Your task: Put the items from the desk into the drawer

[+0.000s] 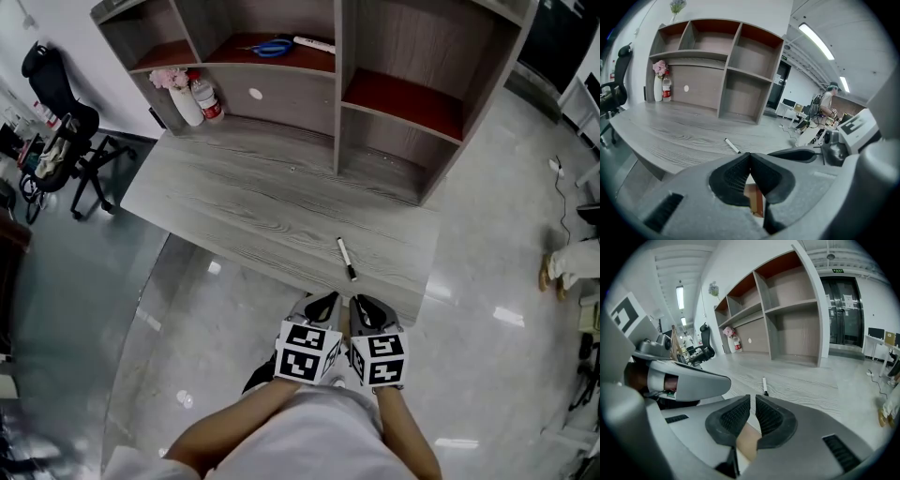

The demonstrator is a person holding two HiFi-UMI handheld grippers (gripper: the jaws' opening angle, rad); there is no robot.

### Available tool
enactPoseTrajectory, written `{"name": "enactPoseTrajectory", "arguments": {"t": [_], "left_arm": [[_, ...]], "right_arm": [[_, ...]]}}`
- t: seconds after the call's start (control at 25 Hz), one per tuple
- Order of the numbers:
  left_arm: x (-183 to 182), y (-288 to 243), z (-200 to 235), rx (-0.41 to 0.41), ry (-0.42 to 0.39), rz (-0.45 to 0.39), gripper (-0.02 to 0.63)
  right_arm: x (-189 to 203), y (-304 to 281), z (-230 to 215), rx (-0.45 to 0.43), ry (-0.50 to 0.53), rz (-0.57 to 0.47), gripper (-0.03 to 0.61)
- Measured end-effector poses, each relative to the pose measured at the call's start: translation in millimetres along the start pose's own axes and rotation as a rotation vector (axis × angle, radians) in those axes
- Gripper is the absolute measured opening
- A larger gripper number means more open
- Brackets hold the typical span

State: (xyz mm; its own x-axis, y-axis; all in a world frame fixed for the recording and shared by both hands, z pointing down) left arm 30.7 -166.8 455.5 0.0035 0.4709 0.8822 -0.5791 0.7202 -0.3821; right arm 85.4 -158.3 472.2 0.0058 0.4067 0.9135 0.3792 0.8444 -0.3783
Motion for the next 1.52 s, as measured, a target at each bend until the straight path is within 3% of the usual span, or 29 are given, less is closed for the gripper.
{"name": "enactPoseTrajectory", "arguments": {"t": [0.52, 0.72, 1.16, 1.52], "left_arm": [[-12, -21, 48, -0.014, 0.029, 0.013, 0.002], [-15, -27, 59, -0.017, 0.034, 0.018, 0.002], [-12, -36, 67, -0.021, 0.040, 0.037, 0.002], [-8, -28, 62, -0.044, 0.045, 0.030, 0.002]], "right_arm": [[11, -53, -22, 0.068, 0.049, 0.090, 0.005], [19, -65, -27, 0.073, 0.049, 0.125, 0.049], [35, -83, -35, 0.089, 0.072, 0.204, 0.064], [32, -76, -31, 0.066, 0.084, 0.194, 0.046]]}}
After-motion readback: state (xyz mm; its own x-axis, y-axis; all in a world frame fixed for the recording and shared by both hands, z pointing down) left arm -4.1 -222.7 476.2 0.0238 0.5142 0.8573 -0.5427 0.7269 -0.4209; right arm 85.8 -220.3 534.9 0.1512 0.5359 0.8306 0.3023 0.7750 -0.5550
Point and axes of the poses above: the fingertips, and each gripper's own axes: y backward along the fingers, z to its left, x out of its underside, the point moved 2 cm from there along y, backward along the fingers, and after that the axes turned 13 degrees about -z, right-handed, at the moved point
